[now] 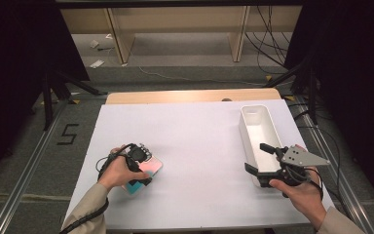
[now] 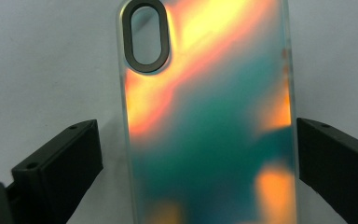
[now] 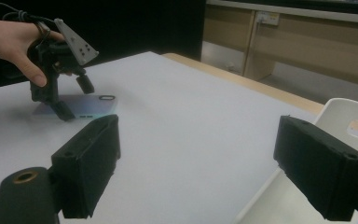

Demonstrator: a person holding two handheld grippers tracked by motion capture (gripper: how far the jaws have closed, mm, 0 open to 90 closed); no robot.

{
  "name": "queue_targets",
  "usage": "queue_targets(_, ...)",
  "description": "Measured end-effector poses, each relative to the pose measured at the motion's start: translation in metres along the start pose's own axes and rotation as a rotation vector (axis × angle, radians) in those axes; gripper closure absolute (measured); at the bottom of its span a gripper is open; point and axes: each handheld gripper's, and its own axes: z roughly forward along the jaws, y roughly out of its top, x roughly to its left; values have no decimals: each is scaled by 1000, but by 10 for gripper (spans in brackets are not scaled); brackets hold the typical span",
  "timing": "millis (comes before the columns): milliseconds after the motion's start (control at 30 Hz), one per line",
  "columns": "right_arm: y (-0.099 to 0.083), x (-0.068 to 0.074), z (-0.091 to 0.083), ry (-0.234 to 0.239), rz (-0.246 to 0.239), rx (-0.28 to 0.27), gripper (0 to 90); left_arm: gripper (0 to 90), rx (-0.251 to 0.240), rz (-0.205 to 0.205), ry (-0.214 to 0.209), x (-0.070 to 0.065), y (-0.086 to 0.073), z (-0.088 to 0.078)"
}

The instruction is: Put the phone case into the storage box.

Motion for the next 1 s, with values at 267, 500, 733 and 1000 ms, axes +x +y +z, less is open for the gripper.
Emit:
queue_targets(267, 0, 0, 0, 2, -1, 2, 153, 32, -4, -14, -30, 3, -1, 1)
queue_targets(500, 0, 1, 0, 4, -1, 2, 153, 47, 0, -20, -48, 5, -1, 1)
queue_targets(733, 0, 1, 0, 3, -3, 2, 153, 61, 11, -24, -43, 4, 0, 1)
queue_targets(1000, 0, 1, 0, 3, -3, 1, 153, 124, 9, -36, -46, 2, 0, -1)
